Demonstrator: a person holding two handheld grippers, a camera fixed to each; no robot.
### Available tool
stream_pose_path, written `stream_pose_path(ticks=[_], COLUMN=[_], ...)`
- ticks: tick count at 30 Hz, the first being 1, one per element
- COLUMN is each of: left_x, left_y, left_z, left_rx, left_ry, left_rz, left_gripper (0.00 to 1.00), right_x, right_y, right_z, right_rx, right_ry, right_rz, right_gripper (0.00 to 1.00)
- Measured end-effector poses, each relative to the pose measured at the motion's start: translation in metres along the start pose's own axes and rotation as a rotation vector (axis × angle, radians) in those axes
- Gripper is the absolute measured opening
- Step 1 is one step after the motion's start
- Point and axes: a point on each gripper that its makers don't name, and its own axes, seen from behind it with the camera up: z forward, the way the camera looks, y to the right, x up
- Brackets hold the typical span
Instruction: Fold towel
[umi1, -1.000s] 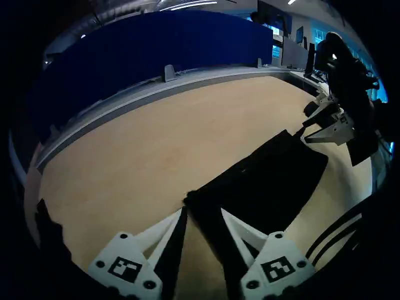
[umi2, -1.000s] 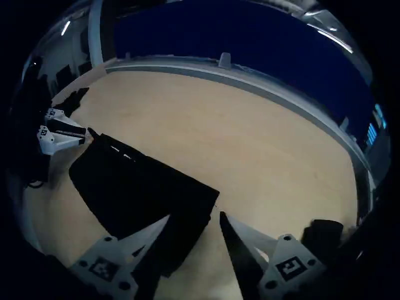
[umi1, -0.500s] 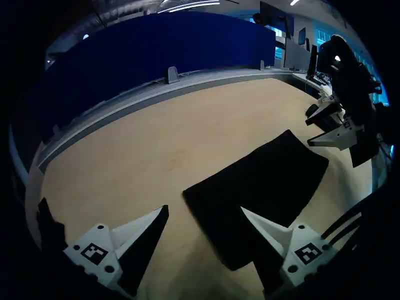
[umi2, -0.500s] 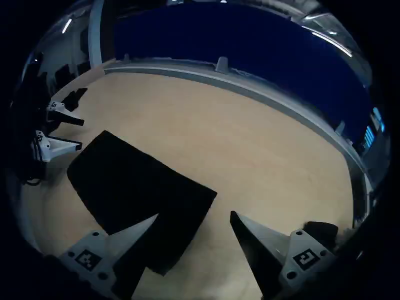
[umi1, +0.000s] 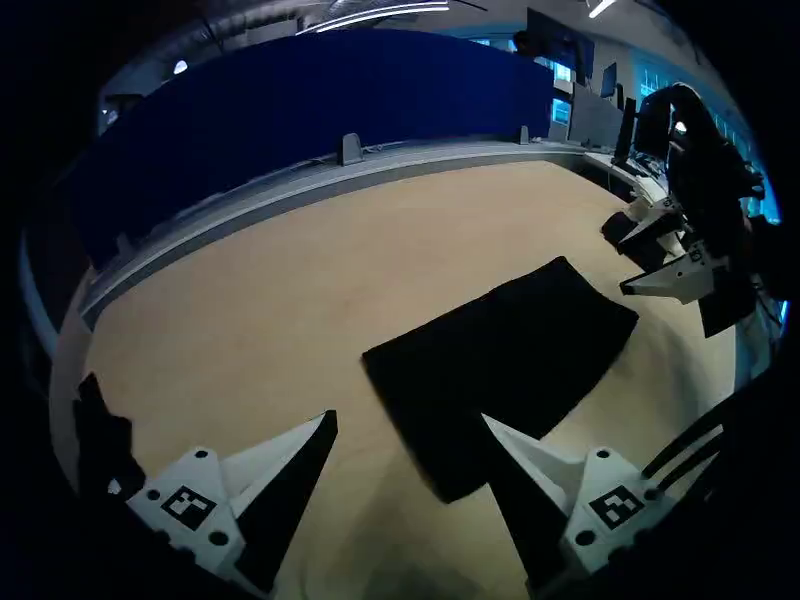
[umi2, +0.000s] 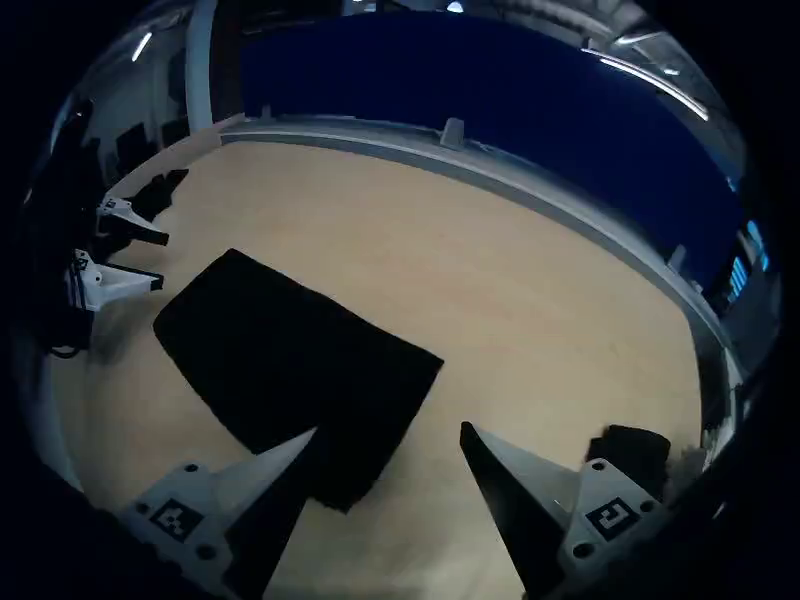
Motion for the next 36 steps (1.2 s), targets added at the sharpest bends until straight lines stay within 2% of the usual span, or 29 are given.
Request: stream_pose_path(ticks=[6, 9, 15, 21, 30, 36], left_x=[-0.013, -0.019, -0.024, -0.030, -0.052, -0.072], left_y=[0.005, 0.008, 0.007, 0.002, -0.008, -0.012], left_z=[-0.017, -0.020, -0.026, -0.039, -0.077, -0.108], left_rx=[0.002, 0.003, 0.008, 0.028, 0.102, 0.164], left_ry=[-0.006, -0.010, -0.011, -0.013, -0.019, -0.020], left_rz=[-0.019, -0.019, -0.022, -0.039, -0.106, -0.187], left_gripper=[0.96, 0.96, 0.96, 0.96, 0.96, 0.96], right_x=[-0.010, -0.014, -0.018, -0.020, -0.025, -0.027], right_y=[-0.006, -0.007, -0.010, -0.016, -0.028, -0.033], right_z=[-0.016, -0.019, -0.021, -0.021, -0.021, -0.018], right_rx=[-0.003, -0.006, -0.001, 0.018, 0.080, 0.119], right_ry=[0.001, -0.002, -0.002, -0.005, -0.026, -0.039], right_rz=[0.006, 0.008, 0.010, -0.017, -0.099, -0.142], right_gripper=[1.00, 1.00, 1.00, 1.00, 1.00, 1.00])
